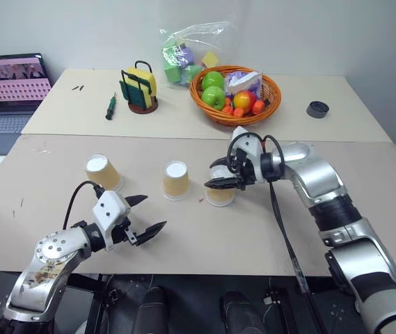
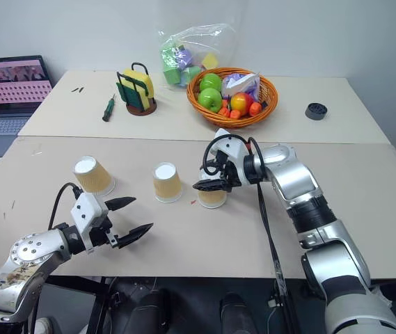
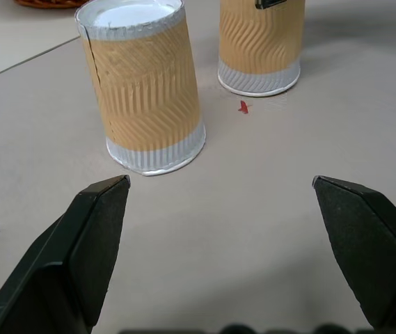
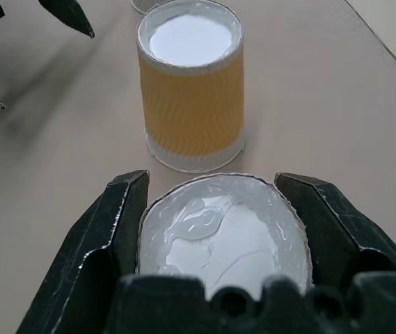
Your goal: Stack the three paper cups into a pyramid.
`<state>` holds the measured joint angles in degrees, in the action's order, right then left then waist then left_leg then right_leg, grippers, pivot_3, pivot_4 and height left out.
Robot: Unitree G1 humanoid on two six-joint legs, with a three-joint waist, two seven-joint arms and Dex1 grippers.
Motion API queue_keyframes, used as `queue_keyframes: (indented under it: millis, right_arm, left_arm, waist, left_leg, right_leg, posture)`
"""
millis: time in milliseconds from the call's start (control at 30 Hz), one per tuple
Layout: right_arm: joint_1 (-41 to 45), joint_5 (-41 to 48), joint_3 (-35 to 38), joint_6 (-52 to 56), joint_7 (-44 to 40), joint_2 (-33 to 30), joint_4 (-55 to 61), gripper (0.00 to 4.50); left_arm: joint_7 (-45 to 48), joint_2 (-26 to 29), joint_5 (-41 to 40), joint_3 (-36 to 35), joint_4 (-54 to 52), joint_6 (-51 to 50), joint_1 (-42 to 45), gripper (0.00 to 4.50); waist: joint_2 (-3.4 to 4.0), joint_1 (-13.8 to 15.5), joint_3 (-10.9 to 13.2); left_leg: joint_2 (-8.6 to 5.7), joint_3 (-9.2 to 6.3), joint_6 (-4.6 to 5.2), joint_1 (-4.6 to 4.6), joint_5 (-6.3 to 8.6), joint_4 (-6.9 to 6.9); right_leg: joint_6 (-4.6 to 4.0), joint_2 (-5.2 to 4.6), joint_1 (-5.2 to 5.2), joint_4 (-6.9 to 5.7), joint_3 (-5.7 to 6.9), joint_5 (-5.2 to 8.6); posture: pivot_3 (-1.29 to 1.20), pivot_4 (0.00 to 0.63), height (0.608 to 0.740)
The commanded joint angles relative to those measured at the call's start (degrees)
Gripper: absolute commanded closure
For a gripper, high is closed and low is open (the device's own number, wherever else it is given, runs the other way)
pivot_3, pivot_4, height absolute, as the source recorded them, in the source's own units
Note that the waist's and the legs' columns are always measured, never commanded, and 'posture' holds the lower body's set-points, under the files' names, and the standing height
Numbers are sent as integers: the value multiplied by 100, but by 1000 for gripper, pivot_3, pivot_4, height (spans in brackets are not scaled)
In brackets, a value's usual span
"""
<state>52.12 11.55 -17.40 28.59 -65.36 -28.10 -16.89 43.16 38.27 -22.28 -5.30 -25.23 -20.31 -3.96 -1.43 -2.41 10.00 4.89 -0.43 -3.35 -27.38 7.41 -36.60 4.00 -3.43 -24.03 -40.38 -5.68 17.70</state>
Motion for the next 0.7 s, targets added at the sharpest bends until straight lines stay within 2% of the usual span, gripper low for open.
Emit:
queue_keyframes:
  millis: [33, 600, 633, 700]
  right_arm:
    - [323, -64, 54, -284, -108, 155, -156, 1789]
    - [537, -356, 79, -549, 10, 747, -602, 1789]
    - [540, -376, 95, -573, 11, 749, -637, 997]
    - [533, -405, 125, -651, 12, 724, -660, 675]
  left_arm:
    - [-72, 14, -48, -151, -296, -36, -91, 0]
    - [-134, -14, -18, -86, -275, -90, -18, 0]
    - [-138, -20, -15, -83, -268, -89, -9, 0]
    - [-148, -31, -8, -80, -273, -85, -13, 0]
  waist:
    - [0, 0, 0]
    - [0, 27, 0]
    - [1, 27, 0]
    - [0, 25, 0]
  left_leg:
    - [0, 0, 0, 0, 0, 0]
    - [0, 0, 0, -1, 0, 1]
    - [0, 0, 0, -1, 0, 1]
    - [0, 0, -1, -1, 0, 1]
  right_leg:
    - [0, 0, 0, 0, 0, 0]
    - [0, 0, 0, 0, 3, 0]
    - [0, 0, -1, 0, 3, 0]
    - [0, 0, -1, -1, 3, 0]
  posture:
    - [0, 150, 675]
    - [0, 150, 675]
    - [0, 150, 675]
    - [0, 150, 675]
